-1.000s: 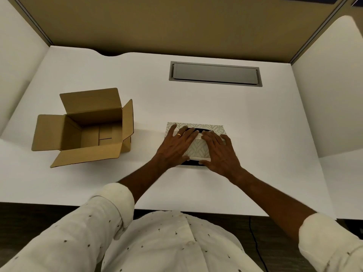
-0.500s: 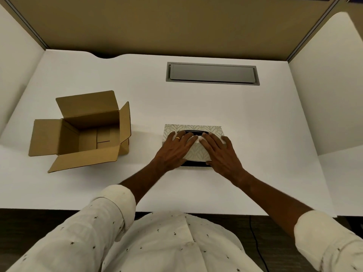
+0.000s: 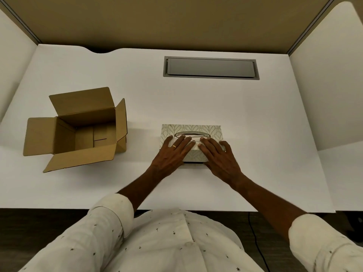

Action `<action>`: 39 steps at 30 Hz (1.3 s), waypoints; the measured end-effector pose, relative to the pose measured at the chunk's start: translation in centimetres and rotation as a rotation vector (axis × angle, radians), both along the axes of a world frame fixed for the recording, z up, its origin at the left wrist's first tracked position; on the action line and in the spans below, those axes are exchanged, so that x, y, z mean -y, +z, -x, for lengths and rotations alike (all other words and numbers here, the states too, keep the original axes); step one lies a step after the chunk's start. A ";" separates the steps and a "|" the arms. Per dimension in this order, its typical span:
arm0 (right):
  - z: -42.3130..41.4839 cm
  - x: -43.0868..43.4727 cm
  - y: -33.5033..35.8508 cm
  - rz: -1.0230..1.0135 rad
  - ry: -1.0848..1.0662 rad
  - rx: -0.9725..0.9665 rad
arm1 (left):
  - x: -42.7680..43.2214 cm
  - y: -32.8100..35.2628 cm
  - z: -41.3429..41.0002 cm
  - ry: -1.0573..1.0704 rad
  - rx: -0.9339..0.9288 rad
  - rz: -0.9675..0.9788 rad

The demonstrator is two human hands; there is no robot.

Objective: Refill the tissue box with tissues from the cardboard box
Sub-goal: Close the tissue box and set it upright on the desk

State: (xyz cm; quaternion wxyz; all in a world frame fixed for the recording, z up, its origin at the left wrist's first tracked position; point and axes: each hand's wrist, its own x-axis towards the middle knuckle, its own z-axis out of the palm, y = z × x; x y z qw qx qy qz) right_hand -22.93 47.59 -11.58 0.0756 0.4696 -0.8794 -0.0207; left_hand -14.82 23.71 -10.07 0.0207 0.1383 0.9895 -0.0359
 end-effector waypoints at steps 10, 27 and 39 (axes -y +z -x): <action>-0.9 -0.3 -0.8 -0.012 -0.018 0.018 | 0.1 -0.6 -1.1 0.104 -0.027 -0.212; -2.6 -0.2 -1.6 0.087 -0.017 0.070 | -0.9 -2.0 -3.2 0.099 -0.036 -0.222; -3.2 -0.4 -1.5 0.022 -0.052 0.092 | -1.0 -2.4 -3.5 0.114 0.023 -0.129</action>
